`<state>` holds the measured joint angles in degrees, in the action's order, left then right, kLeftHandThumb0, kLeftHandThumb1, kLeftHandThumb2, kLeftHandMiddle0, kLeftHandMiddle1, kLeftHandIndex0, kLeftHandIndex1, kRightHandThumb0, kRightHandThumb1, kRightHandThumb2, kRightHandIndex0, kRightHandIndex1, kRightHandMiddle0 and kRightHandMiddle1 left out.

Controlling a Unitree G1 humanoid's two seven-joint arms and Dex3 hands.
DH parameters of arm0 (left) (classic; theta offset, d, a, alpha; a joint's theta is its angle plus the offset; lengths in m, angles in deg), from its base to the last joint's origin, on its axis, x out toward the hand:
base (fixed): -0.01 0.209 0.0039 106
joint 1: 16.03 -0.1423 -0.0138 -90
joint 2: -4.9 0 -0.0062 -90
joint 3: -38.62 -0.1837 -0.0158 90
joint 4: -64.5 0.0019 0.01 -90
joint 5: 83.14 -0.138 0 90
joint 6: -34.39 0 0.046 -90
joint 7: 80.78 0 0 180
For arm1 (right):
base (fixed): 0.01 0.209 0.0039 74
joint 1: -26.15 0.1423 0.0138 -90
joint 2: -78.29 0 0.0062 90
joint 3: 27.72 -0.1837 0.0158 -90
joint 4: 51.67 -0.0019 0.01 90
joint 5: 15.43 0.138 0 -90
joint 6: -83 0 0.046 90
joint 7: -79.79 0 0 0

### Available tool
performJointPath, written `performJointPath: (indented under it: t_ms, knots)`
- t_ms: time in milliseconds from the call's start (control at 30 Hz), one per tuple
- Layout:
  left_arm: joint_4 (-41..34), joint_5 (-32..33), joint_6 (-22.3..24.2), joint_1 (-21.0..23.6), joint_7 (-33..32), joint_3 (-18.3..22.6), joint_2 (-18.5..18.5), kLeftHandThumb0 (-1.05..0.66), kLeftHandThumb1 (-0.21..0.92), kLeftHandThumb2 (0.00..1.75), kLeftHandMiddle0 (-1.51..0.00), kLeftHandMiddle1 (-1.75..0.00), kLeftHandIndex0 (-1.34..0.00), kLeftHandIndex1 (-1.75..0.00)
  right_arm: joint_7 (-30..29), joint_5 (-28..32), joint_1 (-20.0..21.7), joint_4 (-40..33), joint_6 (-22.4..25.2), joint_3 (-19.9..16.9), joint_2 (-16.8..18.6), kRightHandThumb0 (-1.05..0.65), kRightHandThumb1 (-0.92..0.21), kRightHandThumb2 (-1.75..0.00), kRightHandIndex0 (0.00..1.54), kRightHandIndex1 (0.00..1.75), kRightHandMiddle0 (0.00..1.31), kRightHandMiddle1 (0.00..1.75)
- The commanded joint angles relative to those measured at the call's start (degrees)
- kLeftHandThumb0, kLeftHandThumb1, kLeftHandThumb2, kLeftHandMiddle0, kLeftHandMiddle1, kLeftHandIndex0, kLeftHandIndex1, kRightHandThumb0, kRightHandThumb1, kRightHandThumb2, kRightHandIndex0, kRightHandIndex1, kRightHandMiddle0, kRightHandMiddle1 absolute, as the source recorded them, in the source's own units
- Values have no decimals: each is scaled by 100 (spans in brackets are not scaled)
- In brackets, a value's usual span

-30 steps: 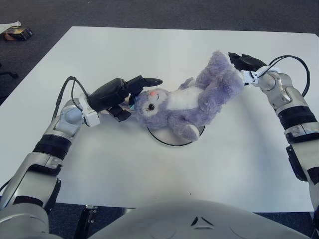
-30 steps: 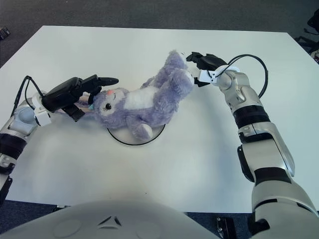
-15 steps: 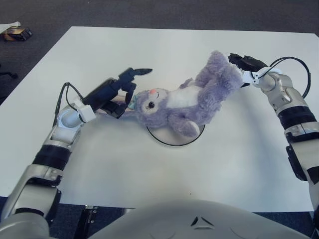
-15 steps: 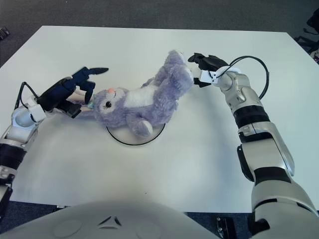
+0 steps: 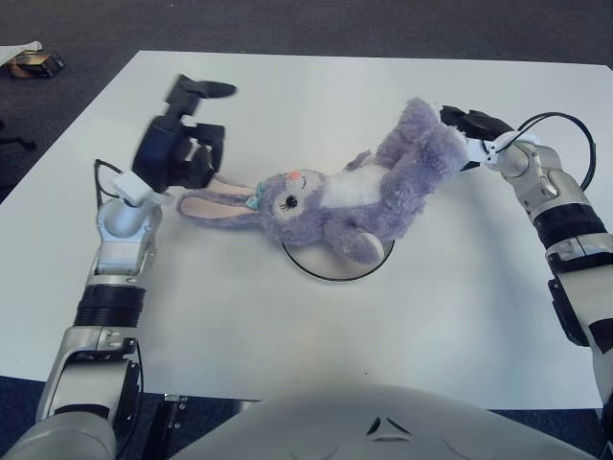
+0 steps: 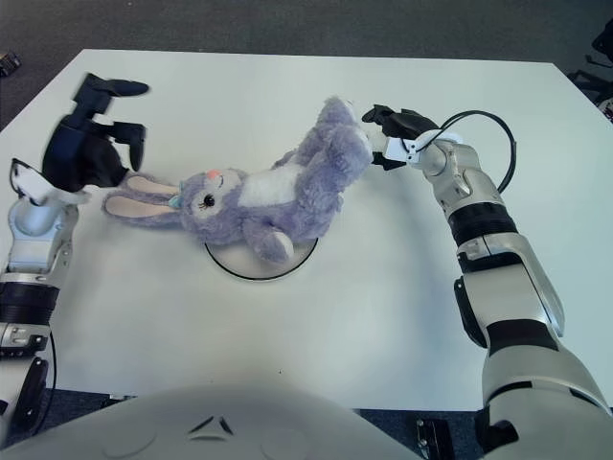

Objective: Put the doll into the plate.

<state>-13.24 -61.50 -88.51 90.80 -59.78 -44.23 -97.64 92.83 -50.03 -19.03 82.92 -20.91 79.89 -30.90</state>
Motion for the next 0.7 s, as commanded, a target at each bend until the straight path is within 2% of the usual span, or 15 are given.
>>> performJointPath:
  t_ms: [0, 200, 333, 467, 567, 667]
  knots:
    - [54, 253, 148, 150, 211, 218, 117, -101, 92, 109, -107, -174, 0, -154, -70, -23, 148, 60, -52, 35, -31, -91, -92, -68, 0, 45, 0, 62]
    - [-84, -131, 433, 280, -608, 518, 540, -98, 92, 116, -103, -174, -4, -157, -43, -20, 172, 116, -53, 51, -21, -90, -92, -68, 0, 44, 0, 61]
    - [-112, -109, 639, 393, -869, 695, 718, -97, 92, 117, -104, -174, -7, -159, -32, -10, 176, 125, -49, 58, -9, -89, -92, -68, 0, 44, 0, 61]
    - [23, 42, 826, 609, -1058, 907, 906, -94, 92, 117, -117, -175, -19, -166, -39, 12, 151, 125, -50, 56, 19, -87, -92, -65, 0, 43, 0, 62]
    - [37, 105, 984, 686, -1177, 1011, 1026, -90, 92, 114, -120, -175, -32, -172, -46, 25, 124, 110, -52, 52, 31, -85, -92, -64, 0, 44, 0, 62]
    - [-100, 126, 1557, 582, -1438, 1047, 1137, -83, 92, 110, -120, -175, -47, -174, -48, 34, 98, 91, -57, 50, 41, -84, -92, -63, 0, 44, 0, 62]
